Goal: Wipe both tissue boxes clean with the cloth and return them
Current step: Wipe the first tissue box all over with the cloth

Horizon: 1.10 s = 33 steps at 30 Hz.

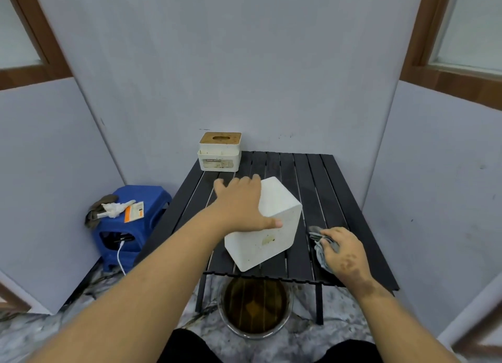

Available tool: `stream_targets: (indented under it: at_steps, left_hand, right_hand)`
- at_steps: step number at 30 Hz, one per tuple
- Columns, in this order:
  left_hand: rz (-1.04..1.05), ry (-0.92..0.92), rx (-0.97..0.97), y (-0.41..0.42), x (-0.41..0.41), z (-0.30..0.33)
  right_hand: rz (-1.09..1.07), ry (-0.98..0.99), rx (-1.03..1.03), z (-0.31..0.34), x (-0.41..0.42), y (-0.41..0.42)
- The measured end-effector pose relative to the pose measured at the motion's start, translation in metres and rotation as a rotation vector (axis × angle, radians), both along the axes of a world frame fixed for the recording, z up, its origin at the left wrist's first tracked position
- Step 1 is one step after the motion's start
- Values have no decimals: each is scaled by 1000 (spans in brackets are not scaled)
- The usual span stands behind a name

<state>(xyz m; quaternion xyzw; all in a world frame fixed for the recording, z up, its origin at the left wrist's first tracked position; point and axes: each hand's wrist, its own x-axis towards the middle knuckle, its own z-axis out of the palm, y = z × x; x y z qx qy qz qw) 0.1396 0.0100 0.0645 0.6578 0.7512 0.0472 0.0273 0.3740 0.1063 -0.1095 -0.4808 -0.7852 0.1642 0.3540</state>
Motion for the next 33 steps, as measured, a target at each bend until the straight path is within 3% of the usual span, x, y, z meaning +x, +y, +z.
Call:
stream_targets:
  at_steps: [6,10,19,33]
  left_hand:
    - [-74,108,-91,38,12,9]
    - [-156,44,-146,40,2,21]
    - [-207,-327,10,-13,-54,21]
    - [101,-775,330,-72,-101,-60]
  right_hand:
    - [14,33,41,-3,3,0]
    - [25,28,39,-6,4,2]
    - [28,40,60,-5,4,0]
    - [7,5,74,-5,-1,1]
